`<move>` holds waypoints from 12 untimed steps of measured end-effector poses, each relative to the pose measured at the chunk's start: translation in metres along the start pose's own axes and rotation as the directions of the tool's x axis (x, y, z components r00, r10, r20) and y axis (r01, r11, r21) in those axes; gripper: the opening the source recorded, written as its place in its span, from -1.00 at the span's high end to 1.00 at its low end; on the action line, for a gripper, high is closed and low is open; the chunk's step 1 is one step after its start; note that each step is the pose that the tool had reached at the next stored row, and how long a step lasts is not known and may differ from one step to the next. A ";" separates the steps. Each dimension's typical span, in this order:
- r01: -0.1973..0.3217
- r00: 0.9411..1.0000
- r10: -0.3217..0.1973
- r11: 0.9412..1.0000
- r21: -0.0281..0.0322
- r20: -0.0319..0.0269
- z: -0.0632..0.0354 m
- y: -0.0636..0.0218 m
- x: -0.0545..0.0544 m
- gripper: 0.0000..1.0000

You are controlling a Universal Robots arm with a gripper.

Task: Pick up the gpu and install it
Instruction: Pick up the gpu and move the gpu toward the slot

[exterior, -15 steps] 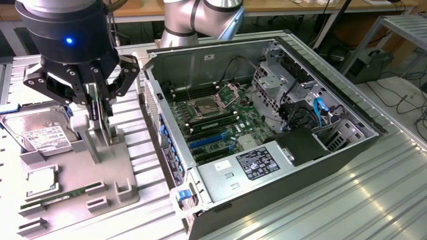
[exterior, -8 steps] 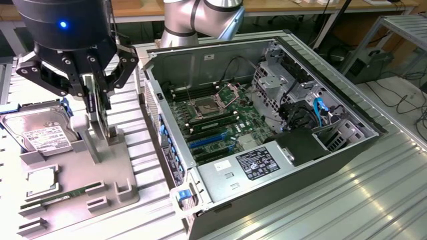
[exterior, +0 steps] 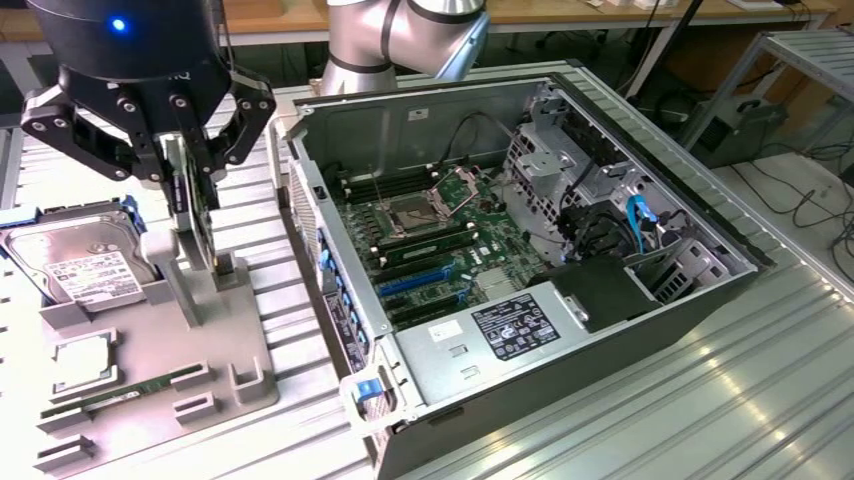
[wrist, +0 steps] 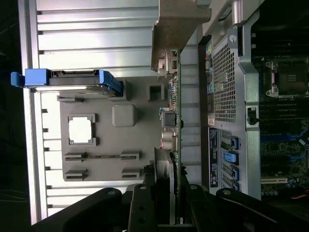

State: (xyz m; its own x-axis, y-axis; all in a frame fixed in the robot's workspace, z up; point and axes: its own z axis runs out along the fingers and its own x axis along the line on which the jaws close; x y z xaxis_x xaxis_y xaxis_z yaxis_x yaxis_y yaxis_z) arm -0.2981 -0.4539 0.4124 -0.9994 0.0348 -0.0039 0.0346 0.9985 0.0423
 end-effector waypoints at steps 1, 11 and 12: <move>0.000 1.000 0.000 1.000 0.000 0.000 0.0000 0.0000 0.000 0.44; 0.000 1.000 0.000 1.000 0.000 0.000 -0.0001 0.0001 -0.003 0.44; 0.000 1.000 0.000 1.000 0.000 0.000 0.0000 0.0001 -0.004 0.44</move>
State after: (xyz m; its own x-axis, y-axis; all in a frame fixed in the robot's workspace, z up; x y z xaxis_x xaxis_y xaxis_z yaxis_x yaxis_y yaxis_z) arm -0.2942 -0.4539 0.4125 -0.9994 0.0347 -0.0038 0.0345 0.9985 0.0423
